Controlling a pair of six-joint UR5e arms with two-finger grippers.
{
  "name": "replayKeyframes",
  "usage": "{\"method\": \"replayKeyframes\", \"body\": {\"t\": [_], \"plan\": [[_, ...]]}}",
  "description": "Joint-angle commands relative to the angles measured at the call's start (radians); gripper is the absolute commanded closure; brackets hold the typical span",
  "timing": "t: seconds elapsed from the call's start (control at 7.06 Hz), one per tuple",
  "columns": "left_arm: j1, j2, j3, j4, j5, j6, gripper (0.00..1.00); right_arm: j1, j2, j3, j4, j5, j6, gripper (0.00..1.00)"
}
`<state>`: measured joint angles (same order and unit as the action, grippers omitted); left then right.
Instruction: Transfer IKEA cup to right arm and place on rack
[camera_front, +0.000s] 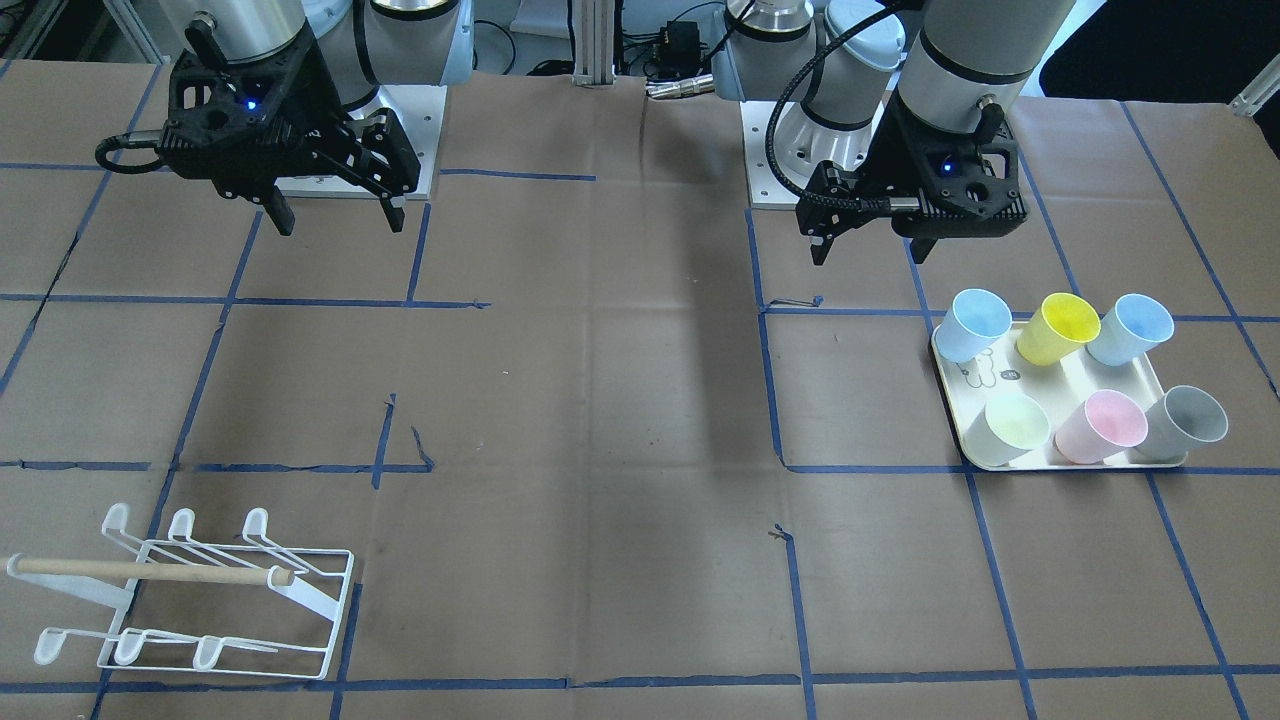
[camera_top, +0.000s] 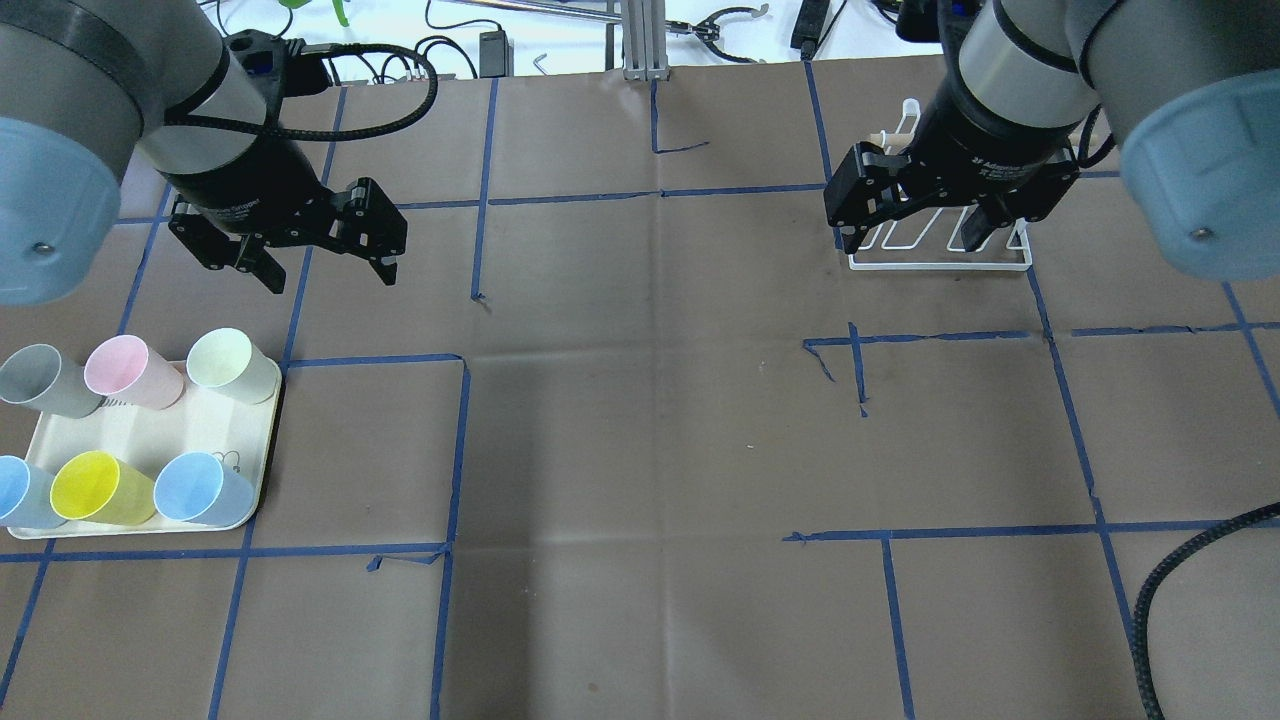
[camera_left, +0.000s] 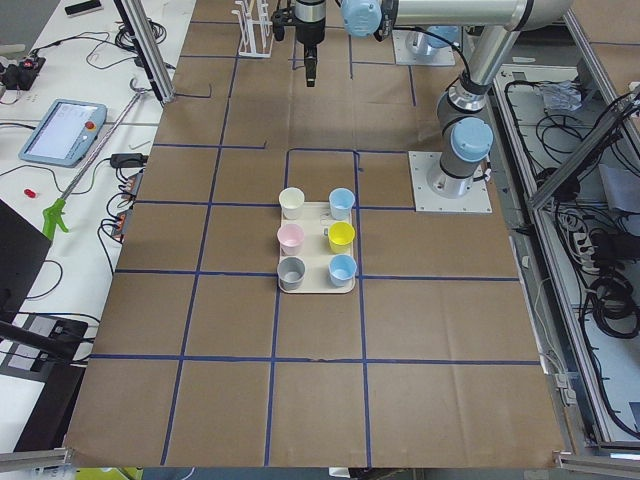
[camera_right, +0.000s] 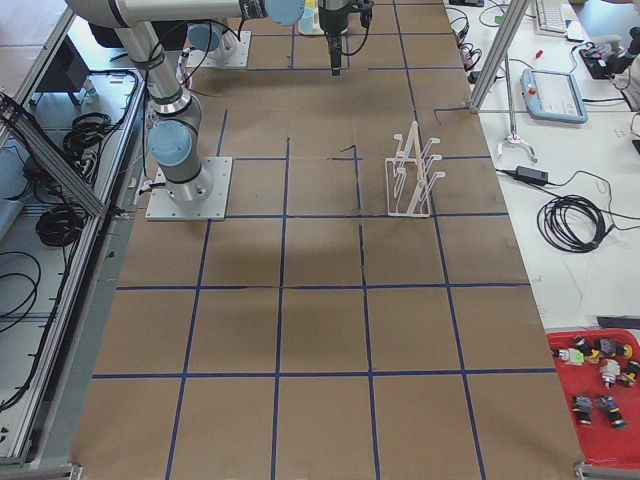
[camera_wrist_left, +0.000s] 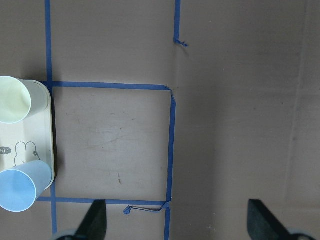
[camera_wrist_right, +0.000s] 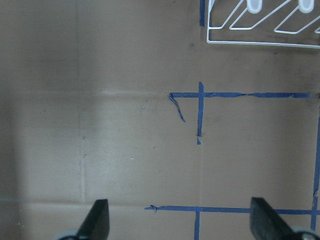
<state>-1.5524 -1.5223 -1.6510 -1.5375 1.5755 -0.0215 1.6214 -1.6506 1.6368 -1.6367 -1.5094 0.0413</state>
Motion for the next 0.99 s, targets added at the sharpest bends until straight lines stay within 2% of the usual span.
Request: {"method": "replayKeyframes", "body": {"t": [0.0, 0.85], "plan": [[0.0, 0.001, -0.001, 0.0, 0.0, 0.0, 0.0, 0.0, 0.0, 0.0, 0.0, 0.0, 0.0, 0.0], [0.0, 0.008, -0.012, 0.0, 0.001, 0.002, 0.0, 0.0, 0.0, 0.002, 0.002, 0.002, 0.003, 0.0]]}}
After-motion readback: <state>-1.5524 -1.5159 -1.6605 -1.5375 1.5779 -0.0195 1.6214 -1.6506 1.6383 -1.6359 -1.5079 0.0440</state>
